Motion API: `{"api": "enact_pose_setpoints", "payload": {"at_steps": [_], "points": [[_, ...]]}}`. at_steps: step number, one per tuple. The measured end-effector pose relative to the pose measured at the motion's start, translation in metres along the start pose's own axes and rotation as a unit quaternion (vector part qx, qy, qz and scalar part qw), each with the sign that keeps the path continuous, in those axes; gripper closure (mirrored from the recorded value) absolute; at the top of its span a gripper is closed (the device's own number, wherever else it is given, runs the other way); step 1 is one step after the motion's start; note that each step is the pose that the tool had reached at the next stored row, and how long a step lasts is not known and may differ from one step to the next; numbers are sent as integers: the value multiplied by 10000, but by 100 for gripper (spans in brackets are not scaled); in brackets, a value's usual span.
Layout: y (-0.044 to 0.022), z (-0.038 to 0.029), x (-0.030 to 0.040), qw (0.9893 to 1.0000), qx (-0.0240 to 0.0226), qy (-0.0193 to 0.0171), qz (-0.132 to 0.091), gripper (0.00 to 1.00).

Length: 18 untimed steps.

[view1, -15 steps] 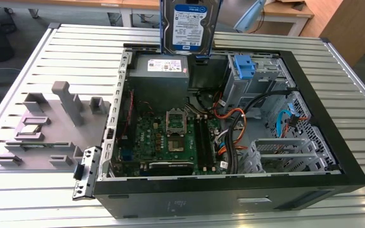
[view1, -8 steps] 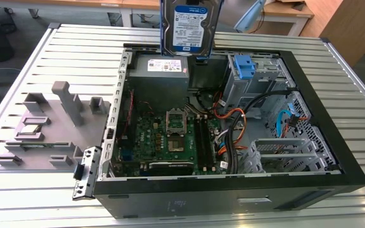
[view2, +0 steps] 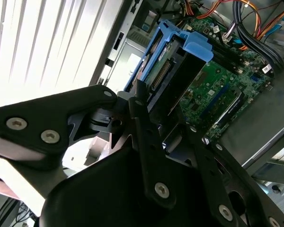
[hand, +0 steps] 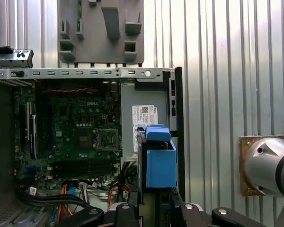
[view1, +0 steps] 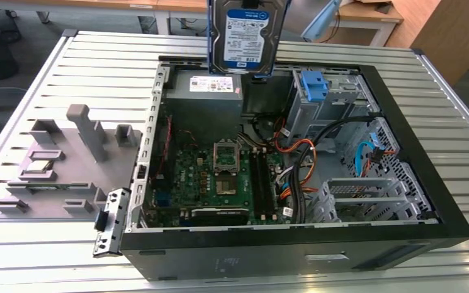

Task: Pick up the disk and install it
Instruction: 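Pick up the disk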

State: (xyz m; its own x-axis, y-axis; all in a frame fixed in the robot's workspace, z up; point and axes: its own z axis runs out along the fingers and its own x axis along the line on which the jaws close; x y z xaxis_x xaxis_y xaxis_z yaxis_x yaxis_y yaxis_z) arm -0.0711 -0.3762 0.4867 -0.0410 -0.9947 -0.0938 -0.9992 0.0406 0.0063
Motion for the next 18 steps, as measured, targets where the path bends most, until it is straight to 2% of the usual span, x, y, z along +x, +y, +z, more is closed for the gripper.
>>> {"api": "enact_pose_setpoints", "payload": {"at_steps": [10,18], "points": [[-4,-2,12,10000,-1,0,0,65],[-7,-6,68,10000,0,0,0,65]]}}
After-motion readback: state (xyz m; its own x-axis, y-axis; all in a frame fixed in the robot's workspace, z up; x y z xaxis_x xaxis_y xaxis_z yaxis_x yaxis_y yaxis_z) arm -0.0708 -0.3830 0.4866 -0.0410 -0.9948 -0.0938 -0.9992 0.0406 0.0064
